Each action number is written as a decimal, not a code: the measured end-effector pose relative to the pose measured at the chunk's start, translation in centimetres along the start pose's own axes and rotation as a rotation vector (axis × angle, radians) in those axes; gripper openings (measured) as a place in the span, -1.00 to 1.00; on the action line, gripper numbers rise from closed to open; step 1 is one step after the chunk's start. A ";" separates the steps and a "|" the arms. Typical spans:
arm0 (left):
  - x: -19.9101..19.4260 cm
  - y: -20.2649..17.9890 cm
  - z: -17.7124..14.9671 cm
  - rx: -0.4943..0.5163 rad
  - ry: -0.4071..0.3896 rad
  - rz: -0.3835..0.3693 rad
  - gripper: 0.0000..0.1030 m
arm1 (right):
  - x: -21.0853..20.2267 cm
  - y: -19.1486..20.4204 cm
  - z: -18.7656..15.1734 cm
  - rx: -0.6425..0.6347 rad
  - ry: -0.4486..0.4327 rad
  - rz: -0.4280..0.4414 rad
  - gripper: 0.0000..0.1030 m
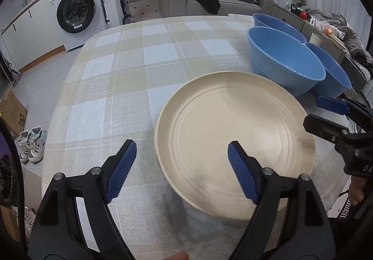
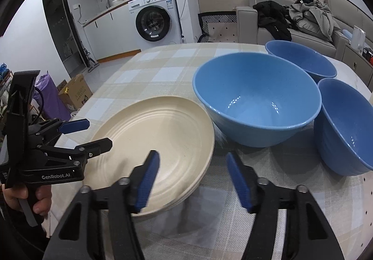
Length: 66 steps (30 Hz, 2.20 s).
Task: Organize plates and bowls
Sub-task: 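Open both tools to release the plate onto the stack, then move both tools toward the rim of the large blue bowl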
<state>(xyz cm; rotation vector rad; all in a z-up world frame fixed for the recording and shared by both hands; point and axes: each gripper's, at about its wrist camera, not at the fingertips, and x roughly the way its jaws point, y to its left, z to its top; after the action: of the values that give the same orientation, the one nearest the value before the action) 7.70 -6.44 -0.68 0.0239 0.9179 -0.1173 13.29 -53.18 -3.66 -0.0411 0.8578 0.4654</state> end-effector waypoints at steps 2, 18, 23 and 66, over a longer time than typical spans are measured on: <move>-0.8 -0.2 0.1 -0.001 -0.013 -0.025 0.62 | -0.7 0.1 0.1 0.004 -0.019 -0.003 0.58; -5.3 -3.3 3.5 -0.030 -0.115 -0.107 0.99 | -8.2 -2.1 3.7 0.000 -0.163 -0.058 0.96; -6.3 -4.7 5.5 -0.019 -0.145 -0.107 0.99 | -10.7 -2.8 4.6 -0.034 -0.205 -0.098 0.99; 1.6 -12.7 24.3 -0.004 -0.122 -0.158 0.98 | -11.4 -21.1 16.5 0.172 -0.253 -0.225 0.99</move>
<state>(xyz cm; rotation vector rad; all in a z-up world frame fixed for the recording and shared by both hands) 26.48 -20.97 13.19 -0.0594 0.7974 -0.2607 27.42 -72.82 12.43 0.0775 0.6321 0.1792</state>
